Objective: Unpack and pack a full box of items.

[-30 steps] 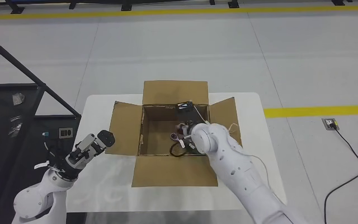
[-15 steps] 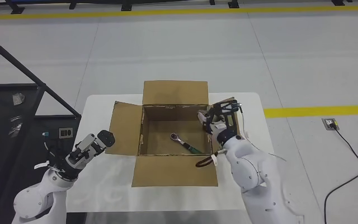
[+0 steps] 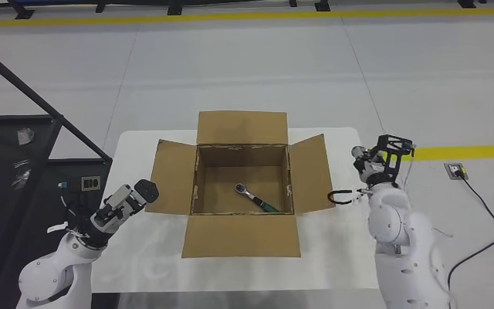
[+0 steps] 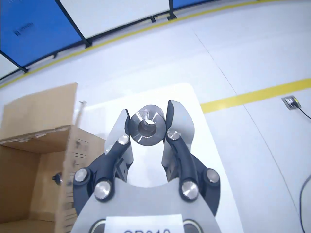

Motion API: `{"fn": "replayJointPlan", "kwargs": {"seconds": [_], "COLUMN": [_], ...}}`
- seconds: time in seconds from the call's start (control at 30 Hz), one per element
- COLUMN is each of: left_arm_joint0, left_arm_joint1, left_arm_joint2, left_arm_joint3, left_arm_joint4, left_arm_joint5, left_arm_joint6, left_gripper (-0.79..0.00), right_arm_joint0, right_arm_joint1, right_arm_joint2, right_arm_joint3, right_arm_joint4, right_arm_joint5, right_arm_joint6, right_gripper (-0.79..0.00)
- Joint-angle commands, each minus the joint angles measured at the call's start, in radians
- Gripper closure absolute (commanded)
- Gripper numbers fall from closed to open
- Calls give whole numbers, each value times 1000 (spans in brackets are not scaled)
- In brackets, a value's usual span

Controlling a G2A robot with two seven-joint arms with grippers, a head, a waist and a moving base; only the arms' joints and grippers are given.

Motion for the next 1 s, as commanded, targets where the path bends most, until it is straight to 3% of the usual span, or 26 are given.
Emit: {"fn": "replayJointPlan", "kwargs": {"seconds": [0.0, 0.13, 0.4, 0.97], "left_arm_joint0": [0, 0, 0, 0], "left_arm_joint1": [0, 0, 0, 0], "left_arm_joint2": [0, 0, 0, 0], "left_arm_joint3": [0, 0, 0, 0], "left_arm_joint4": [0, 0, 0, 0], "left_arm_joint5": [0, 0, 0, 0], "left_arm_joint6": [0, 0, 0, 0], "left_gripper": [-785, -785, -785, -785], "right_arm_joint0": [6, 2, -14, 34], "right_arm_joint1": [7, 16, 24, 36], "right_arm_joint2": [15, 35, 35, -15], "right_arm_joint3": [59, 151, 218, 281], "right_arm_joint4": [-18, -14, 37, 14], "right_arm_joint5": [-14, -45, -87, -28], "right_arm_joint6": [65, 131, 145, 262], "right_gripper": [0, 0, 0, 0]}}
